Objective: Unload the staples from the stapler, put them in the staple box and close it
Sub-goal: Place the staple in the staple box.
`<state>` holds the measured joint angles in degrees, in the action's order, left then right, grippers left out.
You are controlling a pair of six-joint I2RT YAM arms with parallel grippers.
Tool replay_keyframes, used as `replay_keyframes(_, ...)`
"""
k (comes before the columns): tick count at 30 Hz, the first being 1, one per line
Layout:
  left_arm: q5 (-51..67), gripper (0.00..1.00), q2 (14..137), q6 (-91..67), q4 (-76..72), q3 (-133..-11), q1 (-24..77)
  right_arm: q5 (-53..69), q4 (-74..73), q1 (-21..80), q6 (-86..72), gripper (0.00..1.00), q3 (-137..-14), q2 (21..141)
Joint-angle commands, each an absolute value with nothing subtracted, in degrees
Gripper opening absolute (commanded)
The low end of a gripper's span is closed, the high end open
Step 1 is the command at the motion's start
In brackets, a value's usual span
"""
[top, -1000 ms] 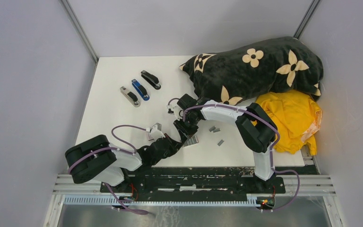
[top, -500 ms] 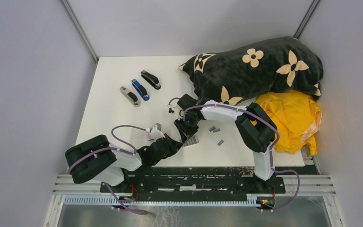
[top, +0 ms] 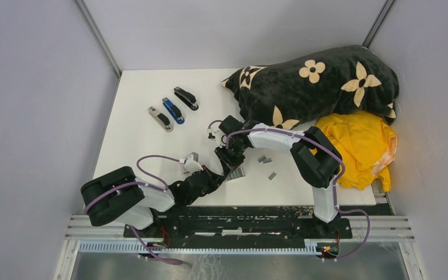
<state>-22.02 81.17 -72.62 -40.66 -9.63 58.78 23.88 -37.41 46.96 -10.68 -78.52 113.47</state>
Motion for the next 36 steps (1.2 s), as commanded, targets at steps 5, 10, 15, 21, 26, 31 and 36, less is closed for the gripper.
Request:
replay_keyframes(5, -24.63, 0.03, 81.32, -71.65, -44.14, -9.29, 58.95, 38.68, -39.57, 42.09, -4.72, 0.34, -80.81, 106.23)
replay_keyframes(10, -21.67, 0.03, 81.42, -69.37, -43.23, -10.49, 57.45, 46.87, -43.93, 39.27, 7.15, 0.37, -80.92, 102.8)
replay_keyframes(15, -18.33, 0.03, 81.73, -67.36, -45.85, -9.78, 55.8, 46.07, -43.03, 39.07, 17.84, 0.46, -78.09, 97.92)
replay_keyframes(21, -15.82, 0.03, 81.08, -64.53, -48.54, -8.61, 54.41, 50.01, -41.87, 39.83, 38.57, 0.85, -70.89, 95.17)
replay_keyframes(26, -14.48, 0.03, 82.35, -64.1, -50.64, -8.37, 53.81, 42.85, -39.16, 44.65, 54.03, 0.99, -66.83, 93.18)
replay_keyframes(31, -11.78, 0.03, 85.31, -64.16, -56.48, -7.61, 53.48, 33.99, -35.13, 48.65, 57.47, 1.0, -65.49, 94.7)
replay_keyframes(36, -9.97, 0.03, 88.81, -65.12, -62.1, -6.94, 53.34, 29.26, -28.97, 49.04, 54.14, 0.99, -64.15, 96.18)
